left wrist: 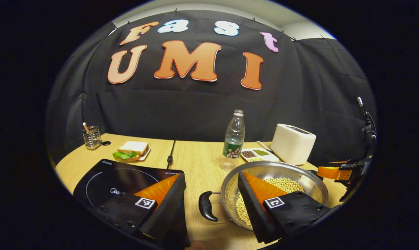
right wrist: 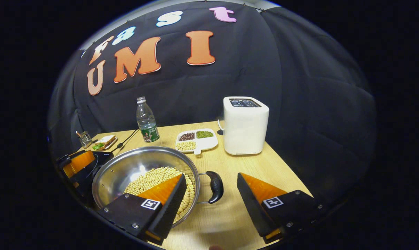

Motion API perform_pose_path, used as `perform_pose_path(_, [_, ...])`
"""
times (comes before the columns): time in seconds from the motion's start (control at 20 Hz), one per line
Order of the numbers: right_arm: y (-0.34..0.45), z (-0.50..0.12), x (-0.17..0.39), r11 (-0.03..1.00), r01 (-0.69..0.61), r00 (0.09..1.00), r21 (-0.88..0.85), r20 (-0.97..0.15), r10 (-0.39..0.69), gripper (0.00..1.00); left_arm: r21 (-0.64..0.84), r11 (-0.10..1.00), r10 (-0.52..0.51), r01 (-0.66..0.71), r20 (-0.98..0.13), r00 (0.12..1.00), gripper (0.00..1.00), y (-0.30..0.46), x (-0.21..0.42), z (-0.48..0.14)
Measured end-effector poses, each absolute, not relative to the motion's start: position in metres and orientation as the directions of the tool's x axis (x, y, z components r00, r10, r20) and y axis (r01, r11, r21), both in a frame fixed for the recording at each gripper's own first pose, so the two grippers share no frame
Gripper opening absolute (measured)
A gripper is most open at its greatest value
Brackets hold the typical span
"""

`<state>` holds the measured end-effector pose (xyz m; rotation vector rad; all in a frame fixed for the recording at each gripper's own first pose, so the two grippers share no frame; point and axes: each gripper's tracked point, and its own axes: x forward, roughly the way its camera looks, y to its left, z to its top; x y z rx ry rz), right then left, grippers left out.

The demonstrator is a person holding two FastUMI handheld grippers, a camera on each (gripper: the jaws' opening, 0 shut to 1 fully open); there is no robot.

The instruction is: First push the handle of the pot to place it horizontally, then grasp the pot with both hands and set it on the induction cooktop.

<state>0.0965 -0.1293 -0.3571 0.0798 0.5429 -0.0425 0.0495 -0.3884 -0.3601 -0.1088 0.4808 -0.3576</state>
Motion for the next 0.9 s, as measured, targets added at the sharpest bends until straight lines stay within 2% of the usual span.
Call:
perform_pose_path(0.5, [-0.121,-0.387,0.114,0.993,0.065,0.820,0.095,-0.573,0.001,0.94,-0.220,0.930,-0.366,0.294,-0.612,0.701,0.99,-0.406,0.042,-0.421])
perform_pose_path(0.8, [-0.118,-0.406,0.112,0.994,0.065,0.777,0.093,-0.629,0.008,0.93,-0.219,0.927,-0.372,0.305,-0.641,0.672,0.96,-0.413,0.042,-0.429])
perform_pose_path(0.9, [-0.117,-0.409,0.111,0.991,0.070,0.767,0.110,-0.641,0.017,0.84,-0.177,0.942,-0.329,0.286,-0.659,0.676,0.94,-0.404,0.045,-0.436])
